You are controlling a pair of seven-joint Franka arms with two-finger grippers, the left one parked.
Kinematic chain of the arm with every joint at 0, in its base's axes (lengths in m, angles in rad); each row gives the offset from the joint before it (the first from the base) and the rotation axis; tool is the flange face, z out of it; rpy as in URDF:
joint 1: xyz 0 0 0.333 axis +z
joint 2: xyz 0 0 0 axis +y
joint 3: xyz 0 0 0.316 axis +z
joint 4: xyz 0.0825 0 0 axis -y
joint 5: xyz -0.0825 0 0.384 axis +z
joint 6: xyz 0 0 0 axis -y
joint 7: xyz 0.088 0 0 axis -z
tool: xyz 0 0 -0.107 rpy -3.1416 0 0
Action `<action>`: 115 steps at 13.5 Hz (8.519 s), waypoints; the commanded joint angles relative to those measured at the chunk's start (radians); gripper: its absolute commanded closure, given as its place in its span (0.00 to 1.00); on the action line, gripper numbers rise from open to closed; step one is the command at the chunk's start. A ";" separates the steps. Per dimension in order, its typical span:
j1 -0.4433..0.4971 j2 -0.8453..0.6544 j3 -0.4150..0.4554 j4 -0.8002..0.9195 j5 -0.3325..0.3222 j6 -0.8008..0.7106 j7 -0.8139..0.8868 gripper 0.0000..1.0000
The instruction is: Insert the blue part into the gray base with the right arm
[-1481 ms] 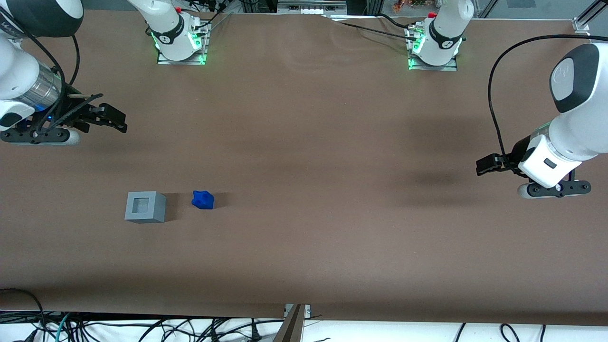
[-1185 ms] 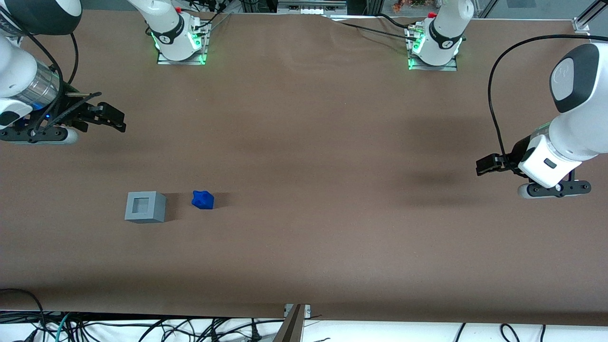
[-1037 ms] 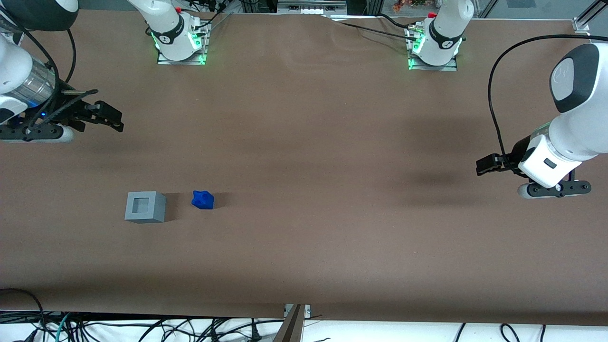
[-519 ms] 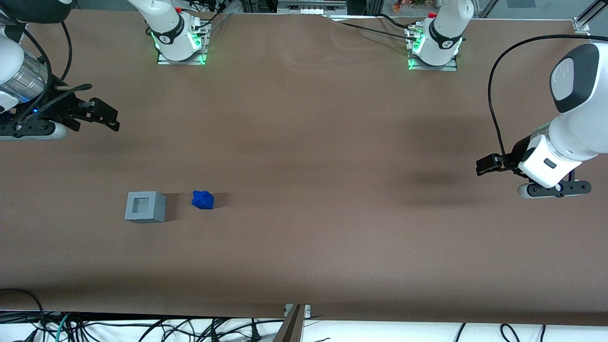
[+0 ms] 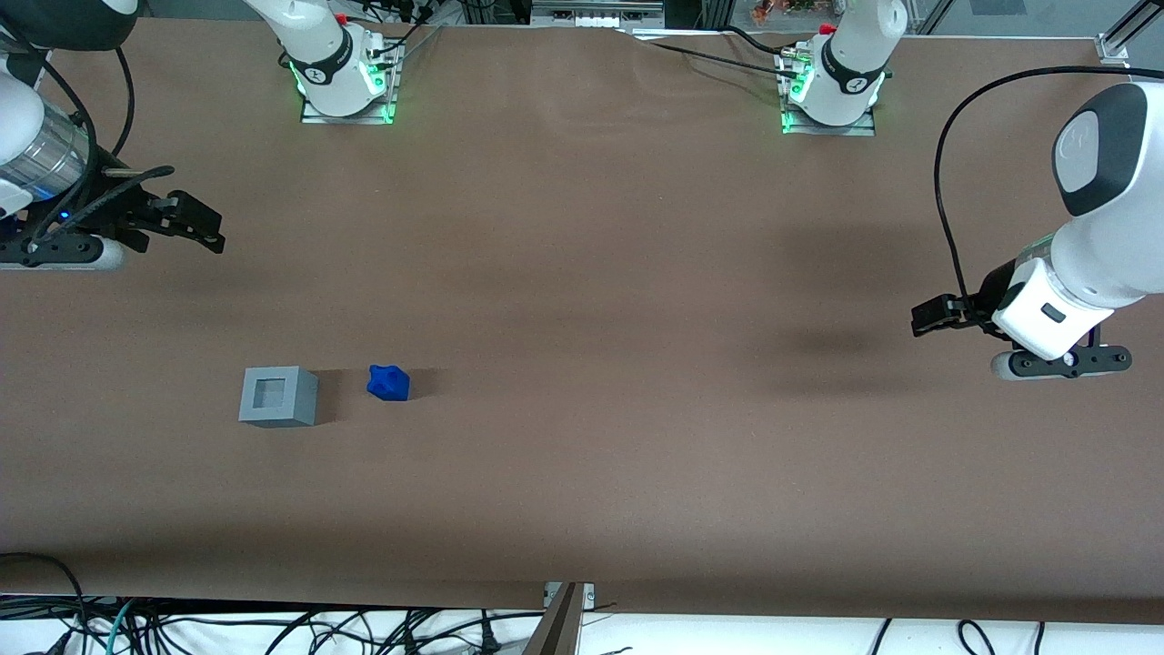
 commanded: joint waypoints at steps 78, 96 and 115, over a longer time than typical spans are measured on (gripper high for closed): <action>-0.091 0.551 0.019 0.066 -0.108 0.459 -0.156 0.66; -0.091 0.575 0.017 0.037 -0.075 0.531 -0.170 0.66; -0.108 0.531 0.017 -0.058 -0.065 0.465 -0.139 0.66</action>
